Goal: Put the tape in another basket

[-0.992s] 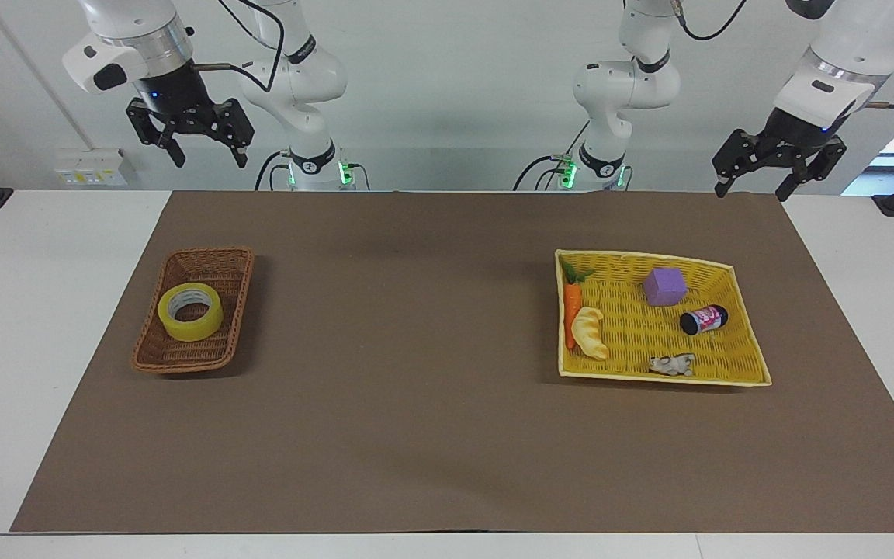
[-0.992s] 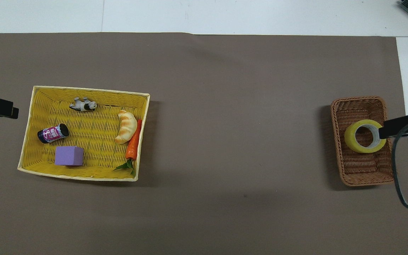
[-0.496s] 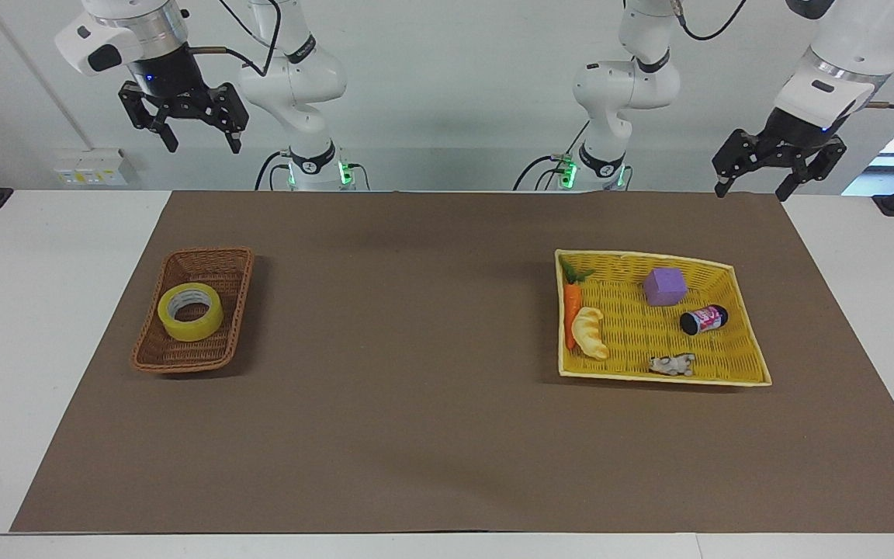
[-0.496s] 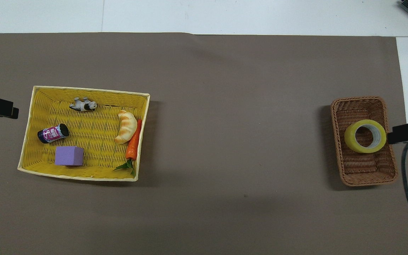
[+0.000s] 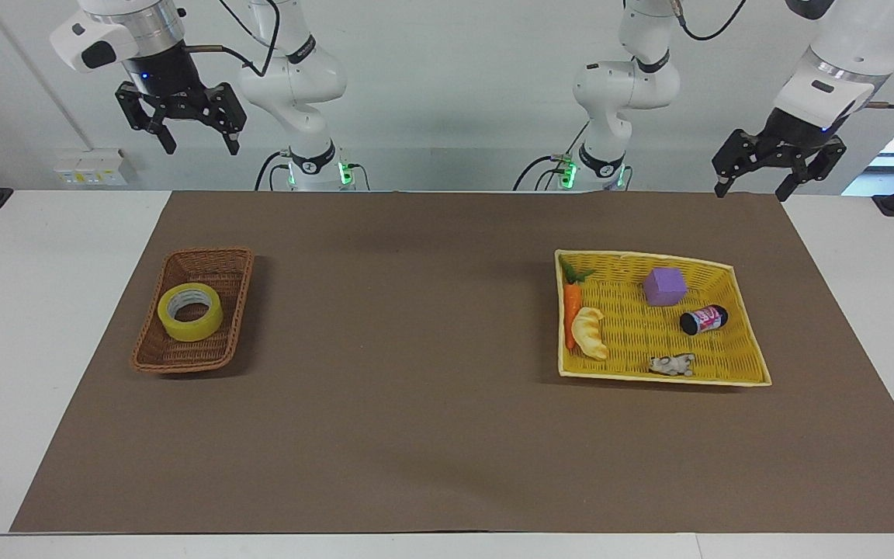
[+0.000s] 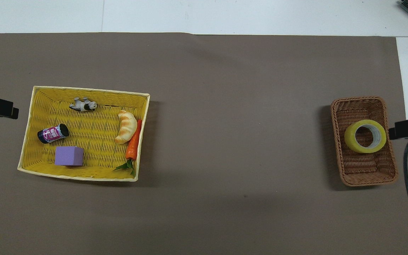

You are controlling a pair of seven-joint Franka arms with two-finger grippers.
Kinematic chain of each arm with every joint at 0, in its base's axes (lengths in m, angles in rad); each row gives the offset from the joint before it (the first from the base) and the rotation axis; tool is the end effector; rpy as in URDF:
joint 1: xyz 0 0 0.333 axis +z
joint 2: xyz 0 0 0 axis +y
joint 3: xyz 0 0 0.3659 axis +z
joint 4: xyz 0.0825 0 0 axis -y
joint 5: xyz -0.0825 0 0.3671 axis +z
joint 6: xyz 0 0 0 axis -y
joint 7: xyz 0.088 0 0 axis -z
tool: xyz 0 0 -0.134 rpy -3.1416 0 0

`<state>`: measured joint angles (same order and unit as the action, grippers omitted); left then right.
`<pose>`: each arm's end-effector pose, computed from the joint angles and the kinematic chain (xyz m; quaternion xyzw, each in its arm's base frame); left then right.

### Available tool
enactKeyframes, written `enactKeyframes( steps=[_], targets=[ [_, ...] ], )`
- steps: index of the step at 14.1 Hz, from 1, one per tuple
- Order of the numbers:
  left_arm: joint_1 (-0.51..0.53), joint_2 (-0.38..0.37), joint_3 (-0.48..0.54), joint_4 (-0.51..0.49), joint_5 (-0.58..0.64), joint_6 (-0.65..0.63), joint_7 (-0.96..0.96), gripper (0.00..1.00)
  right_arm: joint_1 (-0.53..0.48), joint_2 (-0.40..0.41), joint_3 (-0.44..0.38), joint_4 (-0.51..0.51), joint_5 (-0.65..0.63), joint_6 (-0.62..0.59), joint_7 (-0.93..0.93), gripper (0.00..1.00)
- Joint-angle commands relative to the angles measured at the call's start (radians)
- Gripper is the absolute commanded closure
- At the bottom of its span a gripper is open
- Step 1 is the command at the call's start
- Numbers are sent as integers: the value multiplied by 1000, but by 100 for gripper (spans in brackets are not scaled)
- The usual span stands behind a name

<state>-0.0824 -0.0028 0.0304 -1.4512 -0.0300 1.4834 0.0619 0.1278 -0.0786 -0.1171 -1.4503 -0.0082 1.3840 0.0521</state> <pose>0.5275 -0.0317 0.6951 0.9980 -0.0585 0.0176 0.0149 0.4869 0.0006 0.7245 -0.9998 0.0213 -0.0059 0.0007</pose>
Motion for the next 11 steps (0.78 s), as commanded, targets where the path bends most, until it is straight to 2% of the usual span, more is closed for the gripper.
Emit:
enactKeyframes(
  steps=[1,4,11],
  targets=[
    [6,-10,-3,-9,13,-11,13,0,-17,-17,7,-5,16,20,0,0],
    [6,-10,-3,-9,12,-11,15,0,-17,-15,7,-7,-16,18,-83,0],
    [6,-10,-3,-9,13,-11,15,0,-17,-18,16,-10,2,20,-31,0]
  ],
)
